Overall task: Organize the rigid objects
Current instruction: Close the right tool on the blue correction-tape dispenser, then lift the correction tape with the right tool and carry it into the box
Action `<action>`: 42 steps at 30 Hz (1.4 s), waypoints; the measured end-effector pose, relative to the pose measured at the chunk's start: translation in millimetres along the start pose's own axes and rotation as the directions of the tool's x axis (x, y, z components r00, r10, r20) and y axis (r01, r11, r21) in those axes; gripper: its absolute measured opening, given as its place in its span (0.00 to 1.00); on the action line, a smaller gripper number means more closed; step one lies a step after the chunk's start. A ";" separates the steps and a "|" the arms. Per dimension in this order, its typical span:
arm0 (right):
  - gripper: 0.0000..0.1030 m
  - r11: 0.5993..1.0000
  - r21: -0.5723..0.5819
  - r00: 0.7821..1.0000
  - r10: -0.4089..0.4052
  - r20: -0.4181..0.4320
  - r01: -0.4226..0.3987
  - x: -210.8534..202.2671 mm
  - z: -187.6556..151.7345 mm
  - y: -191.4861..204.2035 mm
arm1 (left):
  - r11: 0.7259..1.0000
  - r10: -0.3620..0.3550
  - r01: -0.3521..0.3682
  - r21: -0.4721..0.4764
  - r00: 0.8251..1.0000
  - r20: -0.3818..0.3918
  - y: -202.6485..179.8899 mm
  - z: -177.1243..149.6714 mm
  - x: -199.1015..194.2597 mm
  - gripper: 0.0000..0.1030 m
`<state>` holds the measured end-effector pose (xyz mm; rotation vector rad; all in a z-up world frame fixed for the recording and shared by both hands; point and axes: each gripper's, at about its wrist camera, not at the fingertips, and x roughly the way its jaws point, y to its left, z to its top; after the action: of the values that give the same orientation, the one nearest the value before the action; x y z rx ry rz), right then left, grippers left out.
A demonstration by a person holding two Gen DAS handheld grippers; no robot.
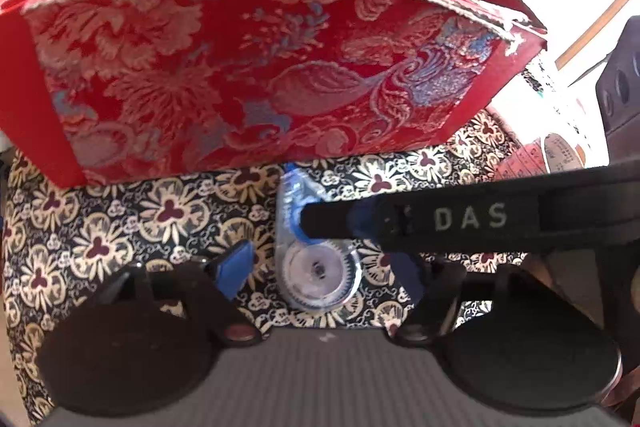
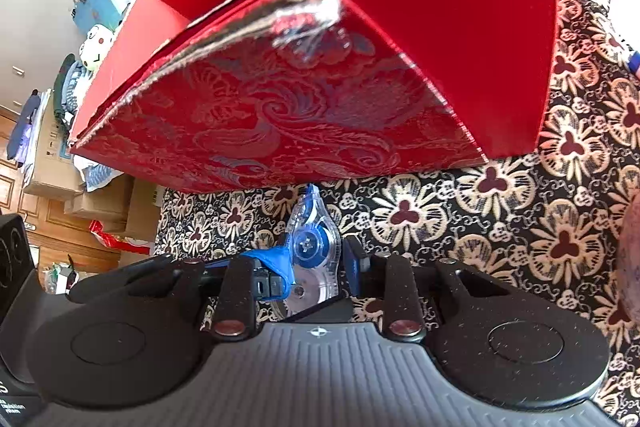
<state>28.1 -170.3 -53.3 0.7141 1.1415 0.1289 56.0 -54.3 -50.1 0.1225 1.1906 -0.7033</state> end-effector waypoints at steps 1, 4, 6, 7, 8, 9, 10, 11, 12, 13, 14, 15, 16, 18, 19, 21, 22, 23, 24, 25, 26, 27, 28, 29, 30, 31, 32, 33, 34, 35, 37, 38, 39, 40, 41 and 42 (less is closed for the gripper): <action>0.10 1.000 -0.001 1.000 0.007 -0.003 -0.007 1.3 0.6 0.0 | 1.000 0.001 -0.001 0.013 1.000 0.003 -1.5 1.4 0.0 0.57; 0.10 1.000 0.001 1.000 0.014 0.006 -0.014 1.4 -1.0 0.7 | 0.999 0.028 -0.028 0.043 1.000 0.014 -7.4 -2.0 1.3 0.46; 0.10 1.000 0.007 1.000 0.016 0.012 -0.016 1.4 -1.9 1.1 | 0.999 0.031 -0.032 0.041 0.999 0.023 -4.9 -2.8 0.8 0.40; 0.10 1.000 0.009 1.000 0.019 0.014 -0.019 0.9 -2.6 0.1 | 0.999 0.021 -0.022 0.031 0.999 0.025 -2.7 -2.4 0.4 0.40; 0.10 1.000 0.005 1.000 0.021 0.016 -0.021 0.2 -3.6 -0.7 | 1.000 0.013 -0.013 0.021 1.000 0.027 -0.8 -2.5 -0.4 0.40; 0.10 1.000 0.000 1.000 0.020 0.014 -0.020 -1.1 -4.3 -1.6 | 1.000 0.009 -0.009 0.017 1.000 0.028 1.2 -3.0 -3.3 0.40; 0.10 1.000 -0.002 1.000 0.019 0.012 -0.019 -1.9 -4.7 -2.1 | 1.000 0.008 -0.008 0.016 1.000 0.028 1.7 -3.1 -4.3 0.39; 0.10 1.000 0.001 1.000 0.017 0.012 -0.017 -3.0 -5.4 -2.9 | 1.000 0.006 -0.007 0.017 1.000 0.030 3.3 -4.3 -6.8 0.38; 0.09 1.000 -0.001 1.000 0.014 0.016 -0.014 -5.1 -6.5 -2.4 | 1.000 0.003 -0.004 0.022 0.999 0.033 2.2 -4.6 -8.8 0.34; 0.09 1.000 -0.003 1.000 0.006 0.023 -0.006 -7.8 -7.4 -3.3 | 0.999 0.000 -0.001 0.032 0.999 0.038 1.2 -5.2 -12.5 0.27; 0.09 1.000 -0.002 0.999 -0.008 0.035 0.008 -11.2 -8.1 -4.4 | 0.999 -0.007 0.005 0.043 0.999 0.044 -1.3 -5.1 -15.7 0.23; 0.09 1.000 0.003 0.999 -0.014 0.046 0.014 -16.0 -8.7 -6.5 | 0.999 -0.014 0.011 0.053 0.999 0.047 -4.5 -4.8 -18.6 0.20; 0.09 1.000 0.015 0.999 -0.007 0.053 0.006 -21.6 -9.6 -9.3 | 0.998 -0.018 0.014 0.066 0.998 0.052 -7.7 -4.0 -21.5 0.19; 0.09 1.000 0.024 0.998 0.000 0.065 -0.002 -32.1 -11.0 -13.8 | 0.995 -0.025 0.020 0.097 0.998 0.053 -15.2 -2.6 -22.8 0.18; 0.09 1.000 0.028 0.997 -0.006 0.073 0.004 -37.4 -12.3 -15.7 | 0.994 -0.033 0.027 0.107 0.998 0.053 -19.4 -1.9 -22.1 0.18; 0.09 0.999 0.033 0.995 -0.019 0.097 0.016 -47.7 -15.8 -16.9 | 0.990 -0.051 0.042 0.137 0.997 0.059 -28.6 -0.9 -24.3 0.18; 0.09 0.999 0.035 0.994 -0.025 0.110 0.021 -53.7 -17.6 -17.5 | 0.987 -0.059 0.049 0.156 0.996 0.063 -34.0 -0.1 -25.9 0.18; 0.09 0.999 0.039 0.991 -0.030 0.128 0.025 -61.3 -19.5 -18.8 | 0.983 -0.068 0.055 0.175 0.995 0.070 -39.3 0.8 -28.9 0.18; 0.09 0.999 0.046 0.989 -0.033 0.146 0.027 -68.6 -22.1 -19.3 | 0.978 -0.077 0.060 0.198 0.994 0.078 -45.2 1.8 -32.2 0.18; 0.09 0.998 0.053 0.985 -0.035 0.167 0.027 -77.7 -23.9 -20.7 | 0.973 -0.087 0.065 0.221 0.992 0.088 -51.3 2.9 -36.0 0.18; 0.09 0.998 0.059 0.982 -0.037 0.186 0.026 -85.5 -25.2 -20.9 | 0.967 -0.097 0.070 0.246 0.990 0.101 -57.6 4.4 -40.7 0.18; 0.09 0.998 0.065 0.978 -0.036 0.208 0.023 -94.9 -26.7 -21.7 | 0.961 -0.106 0.073 0.266 0.988 0.112 -63.0 5.8 -45.0 0.18; 0.09 0.997 0.070 0.973 -0.035 0.228 0.020 -103.0 -27.8 -22.1 | 0.956 -0.117 0.078 0.284 0.985 0.123 -68.1 8.0 -49.5 0.18; 0.09 0.997 0.074 0.967 -0.037 0.251 0.019 -111.8 -29.1 -21.7 | 0.951 -0.130 0.085 0.299 0.983 0.133 -72.2 10.7 -53.6 0.18; 0.09 0.997 0.075 0.961 -0.039 0.274 0.019 -120.0 -29.8 -21.2 | 0.945 -0.143 0.092 0.313 0.979 0.144 -76.3 14.0 -57.9 0.18; 0.09 0.997 0.073 0.953 -0.039 0.300 0.018 -129.1 -30.2 -20.5 | 0.940 -0.155 0.097 0.326 0.975 0.158 -80.5 17.4 -62.8 0.18; 0.09 0.997 0.073 0.946 -0.039 0.321 0.017 -135.2 -29.5 -19.2 | 0.936 -0.164 0.099 0.337 0.972 0.170 -83.6 20.6 -66.7 0.18; 0.09 0.997 0.077 0.939 -0.041 0.340 0.015 -140.2 -27.7 -17.2 | 0.932 -0.172 0.100 0.347 0.968 0.184 -86.8 24.0 -71.1 0.18; 0.09 0.997 0.078 0.933 -0.040 0.358 0.013 -145.6 -26.2 -16.3 | 0.929 -0.179 0.098 0.356 0.963 0.202 -89.7 27.6 -75.6 0.18; 0.09 0.997 0.075 0.925 -0.037 0.377 0.010 -150.9 -22.7 -14.5 | 0.927 -0.184 0.096 0.361 0.959 0.217 -94.2 30.8 -77.8 0.18; 0.09 0.998 0.062 0.911 -0.029 0.411 0.003 -156.9 -14.8 -8.4 | 0.925 -0.191 0.090 0.369 0.949 0.249 -97.2 39.8 -86.9 0.18; 0.09 0.999 0.051 0.905 -0.024 0.424 0.002 -159.1 -9.0 -4.8 | 0.926 -0.193 0.087 0.368 0.945 0.264 -96.6 45.7 -92.3 0.18; 0.09 0.999 0.038 0.900 -0.017 0.436 0.001 -160.5 -2.2 -1.1 | 0.927 -0.191 0.079 0.367 0.940 0.281 -95.4 51.6 -96.9 0.18; 0.09 1.000 0.020 0.895 -0.008 0.445 -0.001 -161.5 4.9 2.3 | 0.928 -0.186 0.067 0.367 0.936 0.299 -94.2 56.8 -101.5 0.18; 0.09 1.000 0.002 0.892 0.001 0.452 -0.002 -161.4 11.7 5.2 | 0.929 -0.177 0.053 0.365 0.932 0.317 -92.5 62.7 -105.4 0.18; 0.09 1.000 -0.018 0.889 0.009 0.458 -0.001 -160.5 19.0 9.5 | 0.932 -0.167 0.039 0.360 0.928 0.333 -89.9 68.6 -108.4 0.18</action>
<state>-22.9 -242.5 82.3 0.6861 0.6826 -0.0279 40.7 -107.8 96.3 0.2172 0.7159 -0.9835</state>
